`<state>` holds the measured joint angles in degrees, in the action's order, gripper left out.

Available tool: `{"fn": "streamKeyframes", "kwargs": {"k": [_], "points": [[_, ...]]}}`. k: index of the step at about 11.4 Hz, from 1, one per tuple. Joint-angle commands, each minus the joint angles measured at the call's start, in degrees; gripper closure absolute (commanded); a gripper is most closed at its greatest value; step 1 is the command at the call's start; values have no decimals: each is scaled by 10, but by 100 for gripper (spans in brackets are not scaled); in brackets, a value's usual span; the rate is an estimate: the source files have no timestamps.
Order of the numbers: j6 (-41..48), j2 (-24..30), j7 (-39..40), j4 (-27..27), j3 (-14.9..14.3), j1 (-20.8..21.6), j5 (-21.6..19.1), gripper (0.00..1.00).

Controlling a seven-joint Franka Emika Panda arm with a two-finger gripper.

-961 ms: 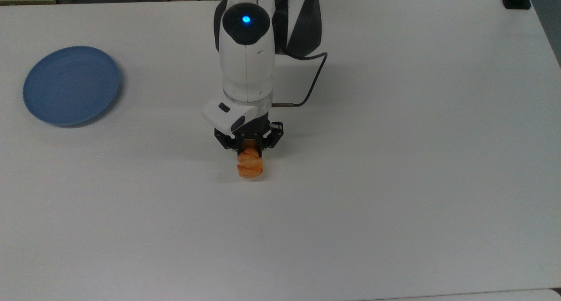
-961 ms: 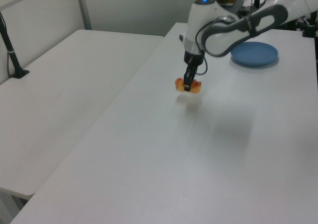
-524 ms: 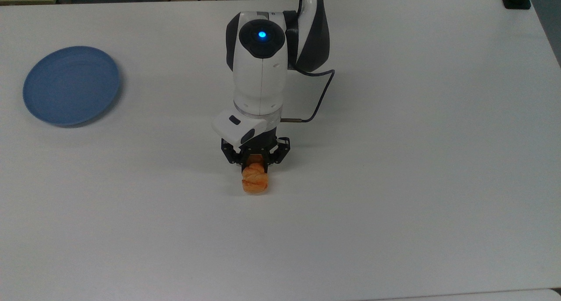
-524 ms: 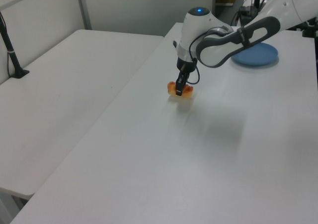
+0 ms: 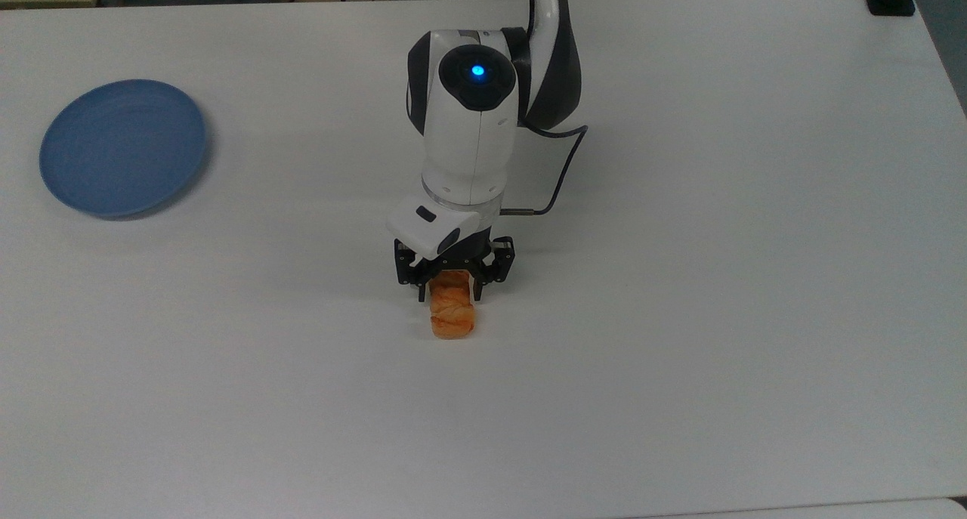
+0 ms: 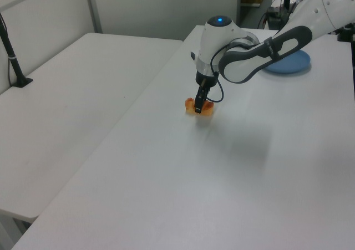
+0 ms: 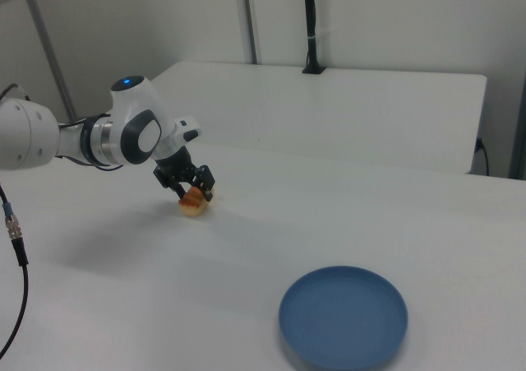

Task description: Put the bread on the table

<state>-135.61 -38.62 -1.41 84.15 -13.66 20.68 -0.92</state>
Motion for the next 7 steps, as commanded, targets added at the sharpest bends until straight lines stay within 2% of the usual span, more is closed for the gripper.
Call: {"fn": "streamKeyframes", "kwargs": {"k": [1, 4, 7], "points": [[-5, -5, -23, -8, -1, 4, 14, 0], [-3, 2, -26, -7, -2, 3, 18, 0], [44, 87, -52, 19, 6, -3, 9, 0]]}}
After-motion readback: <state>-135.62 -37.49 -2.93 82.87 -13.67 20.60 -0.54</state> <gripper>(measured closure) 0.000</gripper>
